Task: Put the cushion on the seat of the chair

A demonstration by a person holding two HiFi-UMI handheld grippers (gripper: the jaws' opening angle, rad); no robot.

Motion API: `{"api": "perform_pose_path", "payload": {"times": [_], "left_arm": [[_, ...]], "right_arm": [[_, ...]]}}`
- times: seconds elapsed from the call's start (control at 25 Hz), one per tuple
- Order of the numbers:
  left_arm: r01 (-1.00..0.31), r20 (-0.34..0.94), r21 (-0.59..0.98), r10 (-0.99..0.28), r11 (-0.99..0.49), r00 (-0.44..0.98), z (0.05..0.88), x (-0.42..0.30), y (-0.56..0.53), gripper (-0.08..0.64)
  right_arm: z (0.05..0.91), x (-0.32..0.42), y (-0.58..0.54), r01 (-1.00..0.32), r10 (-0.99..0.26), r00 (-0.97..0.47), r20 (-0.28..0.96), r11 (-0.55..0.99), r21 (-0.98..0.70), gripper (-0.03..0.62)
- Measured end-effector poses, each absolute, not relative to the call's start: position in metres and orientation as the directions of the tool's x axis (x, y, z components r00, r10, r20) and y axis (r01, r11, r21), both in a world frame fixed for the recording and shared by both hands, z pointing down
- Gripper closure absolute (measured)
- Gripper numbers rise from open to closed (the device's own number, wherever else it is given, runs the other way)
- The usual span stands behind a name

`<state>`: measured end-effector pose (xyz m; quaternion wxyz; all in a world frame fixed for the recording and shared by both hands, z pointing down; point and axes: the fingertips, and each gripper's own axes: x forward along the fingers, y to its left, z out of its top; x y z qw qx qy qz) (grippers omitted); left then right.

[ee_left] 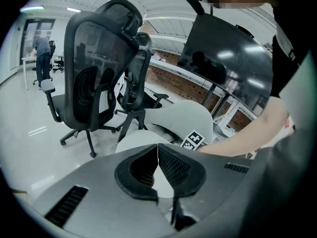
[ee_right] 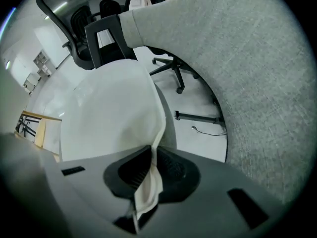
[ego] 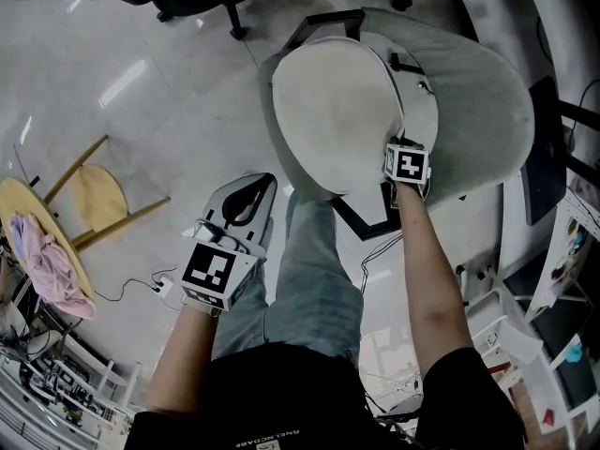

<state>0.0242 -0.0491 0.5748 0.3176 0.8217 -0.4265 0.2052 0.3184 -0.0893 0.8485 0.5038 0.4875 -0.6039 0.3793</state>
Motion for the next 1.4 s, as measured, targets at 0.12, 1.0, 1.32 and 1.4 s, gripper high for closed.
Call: {"api": "perform_pose_path", "payload": {"times": [0.12,1.0,1.32,1.4], "left_arm": [[-0.838,0.611,0.346,-0.576,-0.422,0.543,0.578,0.022,-0.048,0.546],[-0.848,0.585,0.343,-0.614,-0.405,0.530,0.558,0.012,-0.042,0.546],[-0.862,0.571,0.337,-0.646,-0.379,0.507,0.541,-0.001,-0.038,0.546],[-0.864,0.565,0.332,-0.654,-0.378,0.503,0.536,-0.005,-0.037,0.546]], "right_arm": [[0.856,0.325,-0.087,-0.969,-0.185,0.016,0.983,0.241,0.061,0.552],[0.832,0.325,-0.100,-0.973,-0.212,0.054,0.976,0.207,0.099,0.466],[0.792,0.285,-0.099,-0.967,-0.236,-0.006,0.972,0.250,0.055,0.584],[0.783,0.270,-0.098,-0.963,-0.233,-0.034,0.972,0.268,0.031,0.584]]}}
